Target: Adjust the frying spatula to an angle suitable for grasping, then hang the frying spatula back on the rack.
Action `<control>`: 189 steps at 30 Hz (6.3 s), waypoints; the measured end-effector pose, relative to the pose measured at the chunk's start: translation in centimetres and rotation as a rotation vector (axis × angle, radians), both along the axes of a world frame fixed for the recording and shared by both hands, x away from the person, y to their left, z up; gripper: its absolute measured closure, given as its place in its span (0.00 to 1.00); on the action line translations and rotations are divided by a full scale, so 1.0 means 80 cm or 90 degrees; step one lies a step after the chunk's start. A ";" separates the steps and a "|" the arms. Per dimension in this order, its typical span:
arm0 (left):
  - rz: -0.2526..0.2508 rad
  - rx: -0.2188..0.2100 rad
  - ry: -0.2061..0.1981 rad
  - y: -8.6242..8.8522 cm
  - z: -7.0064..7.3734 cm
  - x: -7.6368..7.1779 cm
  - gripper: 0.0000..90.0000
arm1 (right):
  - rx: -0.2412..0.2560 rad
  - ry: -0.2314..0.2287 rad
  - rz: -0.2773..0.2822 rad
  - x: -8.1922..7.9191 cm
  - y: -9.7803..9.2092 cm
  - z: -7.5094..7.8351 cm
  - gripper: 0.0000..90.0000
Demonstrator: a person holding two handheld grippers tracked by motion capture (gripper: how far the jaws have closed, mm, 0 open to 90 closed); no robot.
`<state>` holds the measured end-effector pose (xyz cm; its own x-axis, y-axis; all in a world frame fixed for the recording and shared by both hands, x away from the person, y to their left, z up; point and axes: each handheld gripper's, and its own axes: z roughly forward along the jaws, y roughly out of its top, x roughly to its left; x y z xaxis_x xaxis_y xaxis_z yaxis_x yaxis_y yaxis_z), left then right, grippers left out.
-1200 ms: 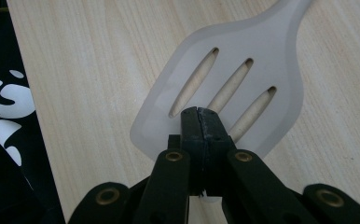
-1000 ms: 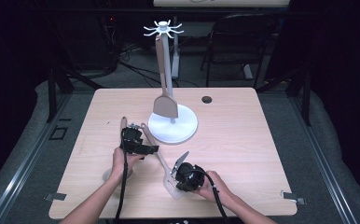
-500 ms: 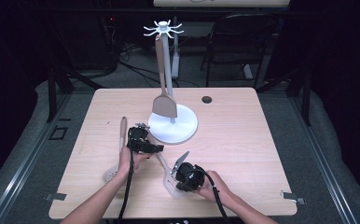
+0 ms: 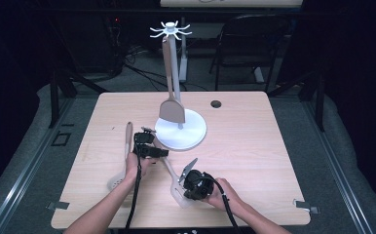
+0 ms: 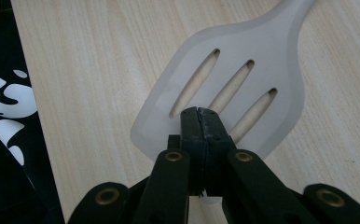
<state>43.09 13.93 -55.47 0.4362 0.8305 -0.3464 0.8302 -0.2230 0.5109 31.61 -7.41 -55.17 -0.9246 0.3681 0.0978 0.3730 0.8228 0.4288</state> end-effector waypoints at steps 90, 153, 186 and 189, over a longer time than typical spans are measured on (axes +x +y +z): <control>-0.031 -0.249 -0.191 0.012 0.063 -0.053 0.81 | 0.149 -0.065 -0.167 0.052 -0.009 0.042 0.28; -0.201 -0.143 -0.369 -0.030 0.223 -0.018 0.85 | 0.054 -0.077 -0.235 0.071 -0.123 0.040 0.08; -0.214 -0.060 -0.397 -0.058 0.273 0.032 0.85 | 0.041 -0.068 -0.217 0.072 -0.121 0.037 0.08; -0.211 -0.057 -0.401 -0.059 0.278 0.035 0.85 | 0.036 -0.067 -0.217 0.072 -0.121 0.038 0.08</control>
